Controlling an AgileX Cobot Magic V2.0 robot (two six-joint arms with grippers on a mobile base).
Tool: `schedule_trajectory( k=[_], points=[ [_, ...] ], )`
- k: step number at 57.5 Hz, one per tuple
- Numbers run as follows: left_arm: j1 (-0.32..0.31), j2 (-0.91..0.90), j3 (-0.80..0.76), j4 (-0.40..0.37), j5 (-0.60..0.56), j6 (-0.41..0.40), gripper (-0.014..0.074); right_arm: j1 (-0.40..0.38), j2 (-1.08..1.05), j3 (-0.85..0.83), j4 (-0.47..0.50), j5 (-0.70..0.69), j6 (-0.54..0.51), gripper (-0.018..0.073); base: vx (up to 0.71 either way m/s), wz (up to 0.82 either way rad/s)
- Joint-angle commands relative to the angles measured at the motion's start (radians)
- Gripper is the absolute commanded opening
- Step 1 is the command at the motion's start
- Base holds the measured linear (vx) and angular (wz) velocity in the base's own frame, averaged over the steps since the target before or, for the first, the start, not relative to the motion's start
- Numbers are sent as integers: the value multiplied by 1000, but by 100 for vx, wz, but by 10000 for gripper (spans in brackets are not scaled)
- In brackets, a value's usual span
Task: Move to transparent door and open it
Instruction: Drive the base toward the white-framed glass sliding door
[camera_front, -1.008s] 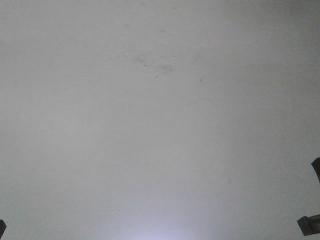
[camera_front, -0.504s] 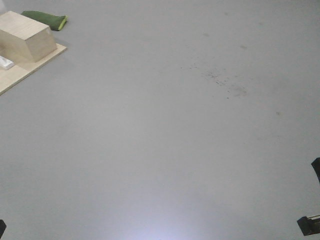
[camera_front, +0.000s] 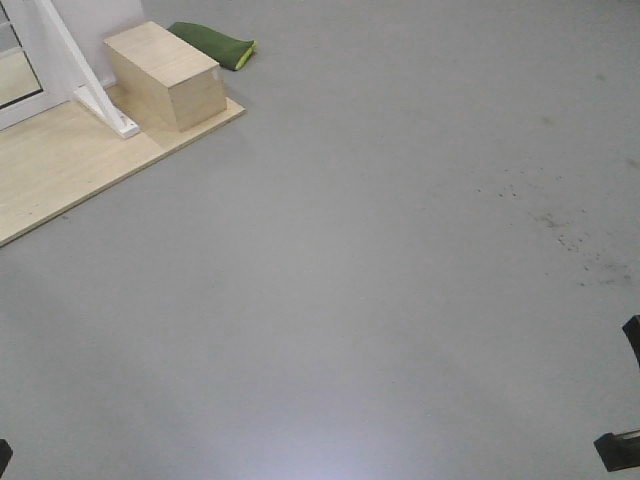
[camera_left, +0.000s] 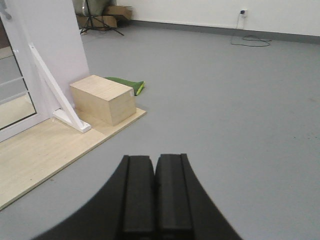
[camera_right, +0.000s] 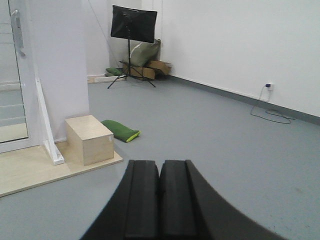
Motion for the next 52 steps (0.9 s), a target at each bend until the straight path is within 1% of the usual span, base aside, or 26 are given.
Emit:
schedule_trajectory(
  k=[1, 29, 40, 52],
  points=[
    [-4, -14, 23, -2, -78, -7, 2, -5, -14, 14, -7, -79, -8, 57, 54, 37],
    [-4, -14, 23, -2, -78, -7, 4, -5, -14, 14, -7, -78, -8, 57, 55, 40],
    [-4, -14, 23, -2, -78, -7, 4, -5, -14, 14, -7, -79, -8, 57, 56, 68],
    [-4, -14, 23, -2, -78, -7, 4, -5, -14, 14, -7, -79, -8, 57, 56, 86]
  ],
)
